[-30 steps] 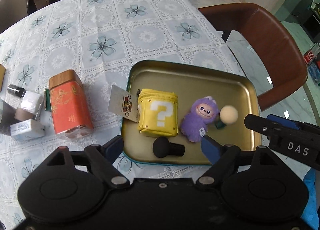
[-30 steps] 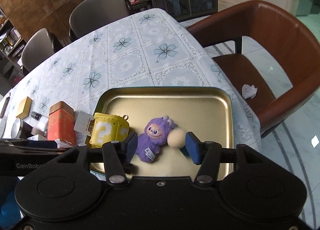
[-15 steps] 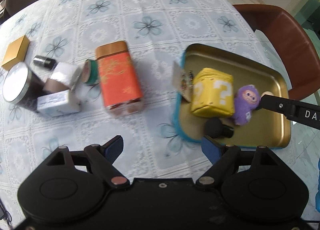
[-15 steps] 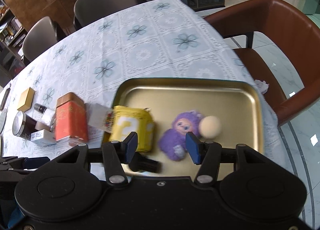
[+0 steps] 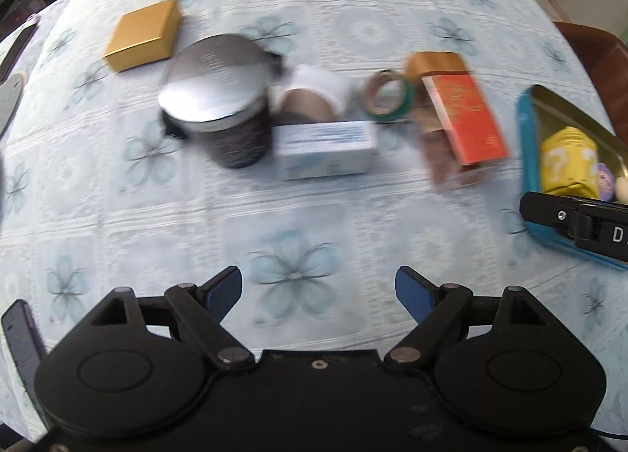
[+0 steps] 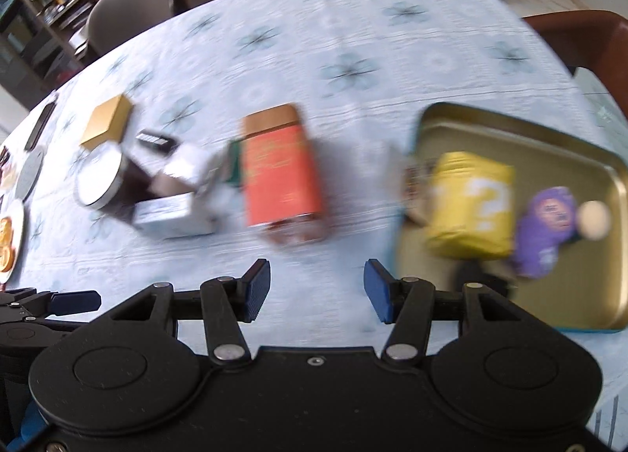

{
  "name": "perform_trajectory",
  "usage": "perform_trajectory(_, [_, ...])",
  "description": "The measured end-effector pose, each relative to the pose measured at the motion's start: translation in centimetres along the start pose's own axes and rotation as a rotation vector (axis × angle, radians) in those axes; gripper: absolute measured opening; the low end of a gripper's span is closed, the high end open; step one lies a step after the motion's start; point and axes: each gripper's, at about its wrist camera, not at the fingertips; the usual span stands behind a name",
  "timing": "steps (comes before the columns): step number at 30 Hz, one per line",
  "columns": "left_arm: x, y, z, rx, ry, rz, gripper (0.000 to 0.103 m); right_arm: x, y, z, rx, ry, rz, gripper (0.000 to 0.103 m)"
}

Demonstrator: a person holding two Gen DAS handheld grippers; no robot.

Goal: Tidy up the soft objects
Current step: 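Move both tools back toward the remaining cosmetics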

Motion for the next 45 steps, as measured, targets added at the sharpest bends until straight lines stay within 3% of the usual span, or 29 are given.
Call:
perform_trajectory(8, [0.4,2.3,-8.1,-0.050,-0.089,-0.025,0.084,0.1,2.9,-5.9,-0.034,-0.048,-0.048,0.053])
perform_trajectory(14, [-1.0,3.4,-12.2,-0.088,-0.163,-0.010,0.085,-2.5,4.0,-7.5,-0.031,-0.051,-0.040,0.053])
perform_trajectory(19, [-2.0,3.6,-14.1,-0.116,-0.185,0.013,0.085,-6.0,6.7,-7.2,-0.028,0.009,-0.038,0.053])
perform_trajectory(25, [-2.3,4.4,-15.5,-0.120,-0.214,0.009,0.086,-8.2,11.1,-5.9,-0.048,0.128,-0.120,0.053])
perform_trajectory(27, [-2.2,4.7,-15.9,-0.109,-0.225,-0.003,0.086,-8.5,12.5,-5.6,-0.020,0.152,-0.150,0.053])
perform_trajectory(33, [-2.3,5.8,-16.8,-0.102,-0.243,-0.024,0.086,-10.0,13.6,-6.3,0.059,0.117,-0.121,0.053])
perform_trajectory(42, [-2.5,7.0,-17.9,-0.094,-0.278,-0.056,0.086,-13.8,16.3,-6.8,0.025,0.101,-0.132,0.053])
perform_trajectory(45, [-2.5,7.0,-18.2,-0.099,-0.288,-0.055,0.086,-14.4,15.2,-7.3,0.017,0.090,-0.128,0.053])
Point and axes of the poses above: each gripper's, at about its wrist camera, not at the fingertips, and y roughly the way its jaws point, z to its right, x to its underside, and after that the axes turned 12 degrees about -x, right-handed
